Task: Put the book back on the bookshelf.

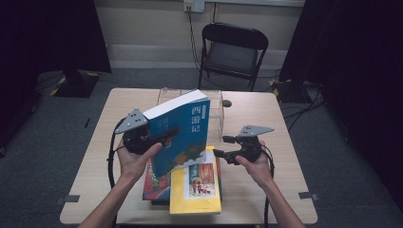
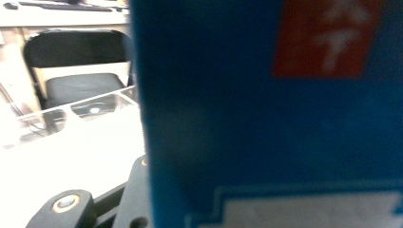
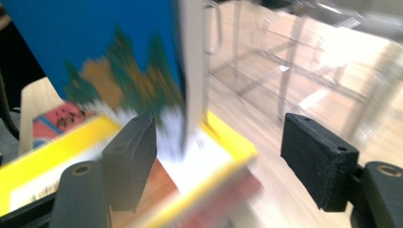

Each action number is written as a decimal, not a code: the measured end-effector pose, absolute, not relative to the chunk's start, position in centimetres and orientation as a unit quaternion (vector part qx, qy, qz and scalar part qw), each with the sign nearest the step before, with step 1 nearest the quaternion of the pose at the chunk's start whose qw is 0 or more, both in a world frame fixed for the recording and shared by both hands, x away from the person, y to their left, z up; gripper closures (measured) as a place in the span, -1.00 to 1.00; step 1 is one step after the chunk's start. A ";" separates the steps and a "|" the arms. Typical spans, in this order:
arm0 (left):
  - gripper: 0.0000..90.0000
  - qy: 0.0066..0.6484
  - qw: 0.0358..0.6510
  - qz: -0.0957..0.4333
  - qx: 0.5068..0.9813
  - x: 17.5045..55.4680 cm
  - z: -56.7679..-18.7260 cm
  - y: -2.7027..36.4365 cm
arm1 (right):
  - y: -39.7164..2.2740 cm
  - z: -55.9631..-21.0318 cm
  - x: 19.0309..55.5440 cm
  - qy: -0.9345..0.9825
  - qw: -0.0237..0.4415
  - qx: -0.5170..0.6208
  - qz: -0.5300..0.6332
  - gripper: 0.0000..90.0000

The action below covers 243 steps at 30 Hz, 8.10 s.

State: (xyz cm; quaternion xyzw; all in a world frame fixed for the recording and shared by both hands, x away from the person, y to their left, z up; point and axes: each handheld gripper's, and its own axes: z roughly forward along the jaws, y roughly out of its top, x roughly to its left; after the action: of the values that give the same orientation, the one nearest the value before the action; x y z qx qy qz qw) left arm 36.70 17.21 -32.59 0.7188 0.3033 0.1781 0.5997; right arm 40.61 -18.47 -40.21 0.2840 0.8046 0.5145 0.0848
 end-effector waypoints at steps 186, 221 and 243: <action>0.16 0.493 0.295 0.125 0.809 49.2 -27.4 18.4 | -24.2 -50.0 39.0 0.835 0.164 0.376 0.367 -0.66; 0.37 0.555 0.122 0.046 0.822 55.2 -28.4 14.7 | -24.2 -50.0 39.0 0.836 0.163 0.373 0.368 -0.66; 0.37 0.578 0.138 0.066 0.801 58.2 -28.3 13.2 | -24.2 -50.0 39.0 0.836 0.162 0.372 0.368 -0.66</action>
State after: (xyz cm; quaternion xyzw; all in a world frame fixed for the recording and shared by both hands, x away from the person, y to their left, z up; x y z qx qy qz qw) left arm 58.16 13.21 -28.25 0.8012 0.5784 0.0664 0.1384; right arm 38.98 -24.20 -49.97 0.3718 0.8364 0.3685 0.1625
